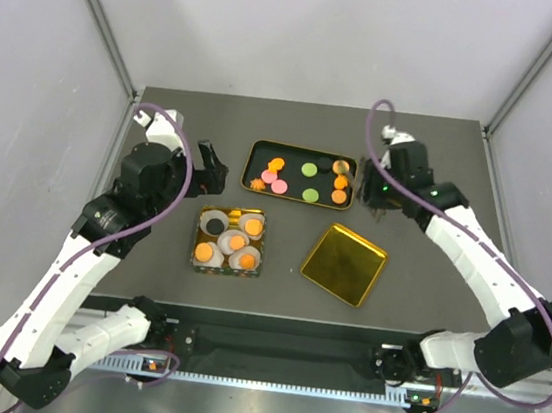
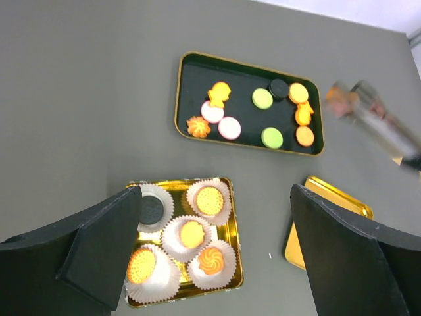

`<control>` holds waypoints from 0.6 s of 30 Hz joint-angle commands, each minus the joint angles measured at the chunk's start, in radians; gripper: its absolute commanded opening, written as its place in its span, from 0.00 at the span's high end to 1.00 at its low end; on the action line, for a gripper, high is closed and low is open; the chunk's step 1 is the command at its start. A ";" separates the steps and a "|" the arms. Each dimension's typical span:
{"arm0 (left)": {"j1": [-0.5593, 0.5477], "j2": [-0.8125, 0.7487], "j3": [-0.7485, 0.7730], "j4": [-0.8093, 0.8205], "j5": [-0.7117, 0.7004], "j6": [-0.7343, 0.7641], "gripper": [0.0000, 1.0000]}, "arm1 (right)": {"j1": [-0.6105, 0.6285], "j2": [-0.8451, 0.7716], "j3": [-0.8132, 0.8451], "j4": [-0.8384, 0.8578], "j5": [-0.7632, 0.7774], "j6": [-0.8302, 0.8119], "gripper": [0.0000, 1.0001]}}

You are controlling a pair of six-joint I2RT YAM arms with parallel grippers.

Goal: Pack the cookies

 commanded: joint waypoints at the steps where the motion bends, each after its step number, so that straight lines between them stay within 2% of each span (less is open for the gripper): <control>1: 0.002 0.007 -0.031 0.053 0.046 -0.013 0.01 | -0.133 0.050 0.024 0.130 0.020 0.011 0.53; 6: 0.002 0.000 -0.071 0.056 0.074 -0.029 0.01 | -0.286 0.202 0.056 0.236 0.031 0.029 0.53; 10: 0.002 -0.016 -0.097 0.050 0.074 -0.036 0.01 | -0.334 0.317 0.097 0.274 0.060 0.031 0.52; 18: 0.003 -0.028 -0.146 0.044 0.073 -0.054 0.01 | -0.400 0.482 0.145 0.293 0.054 0.022 0.42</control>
